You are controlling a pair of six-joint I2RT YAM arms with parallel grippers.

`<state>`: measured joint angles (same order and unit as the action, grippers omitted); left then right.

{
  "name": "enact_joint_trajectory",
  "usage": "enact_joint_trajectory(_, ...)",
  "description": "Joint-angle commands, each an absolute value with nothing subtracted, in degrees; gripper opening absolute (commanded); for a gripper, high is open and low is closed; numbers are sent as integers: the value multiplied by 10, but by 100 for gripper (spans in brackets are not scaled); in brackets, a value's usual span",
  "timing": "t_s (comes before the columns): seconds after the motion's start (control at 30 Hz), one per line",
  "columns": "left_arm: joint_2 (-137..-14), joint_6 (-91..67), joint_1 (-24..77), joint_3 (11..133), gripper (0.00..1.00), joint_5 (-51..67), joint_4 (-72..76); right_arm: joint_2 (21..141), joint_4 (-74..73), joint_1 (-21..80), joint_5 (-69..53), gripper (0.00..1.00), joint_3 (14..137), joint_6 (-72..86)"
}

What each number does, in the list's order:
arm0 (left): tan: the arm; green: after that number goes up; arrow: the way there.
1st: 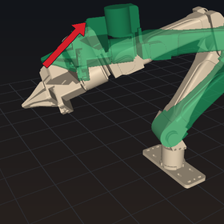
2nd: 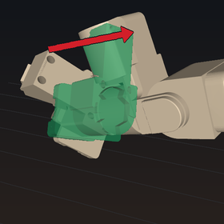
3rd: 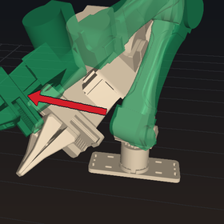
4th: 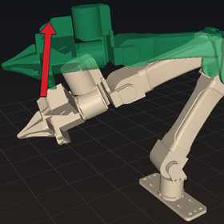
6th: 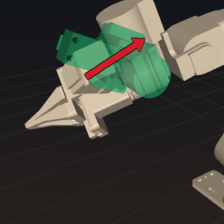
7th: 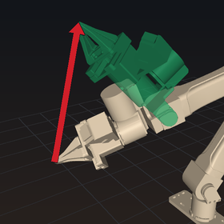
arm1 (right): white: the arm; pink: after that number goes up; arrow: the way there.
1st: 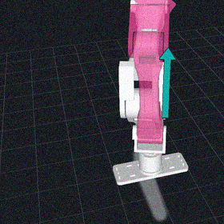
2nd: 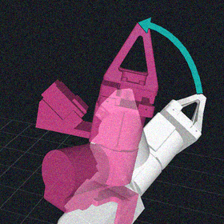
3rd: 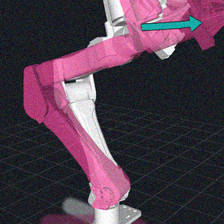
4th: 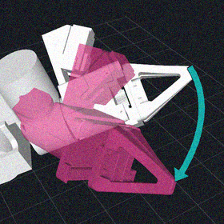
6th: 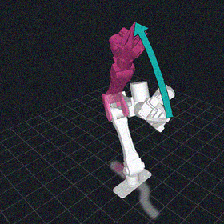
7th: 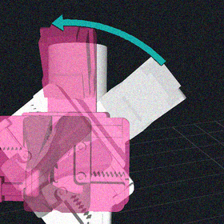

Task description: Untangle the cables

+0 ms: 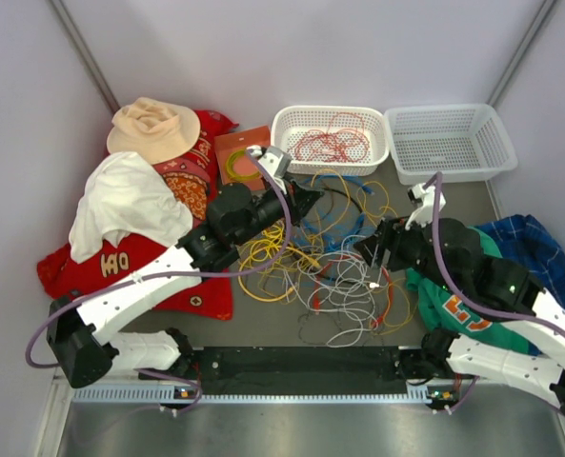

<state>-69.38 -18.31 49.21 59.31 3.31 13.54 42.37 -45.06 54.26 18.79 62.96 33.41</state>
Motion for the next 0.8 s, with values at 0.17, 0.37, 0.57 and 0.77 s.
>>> enact_joint_trajectory(0.17,-700,-188,487,693,0,28,8,418,-289,546,168,45,585,296)
enact_joint_trajectory(0.37,-698,-192,486,715,0,33,-18,429,-251,546,147,51,542,289)
enact_joint_trajectory(0.57,-695,-192,487,729,0,33,-28,473,-229,546,111,68,519,277)
enact_joint_trajectory(0.77,-693,-199,487,744,0,41,-38,504,-193,546,100,73,488,277)
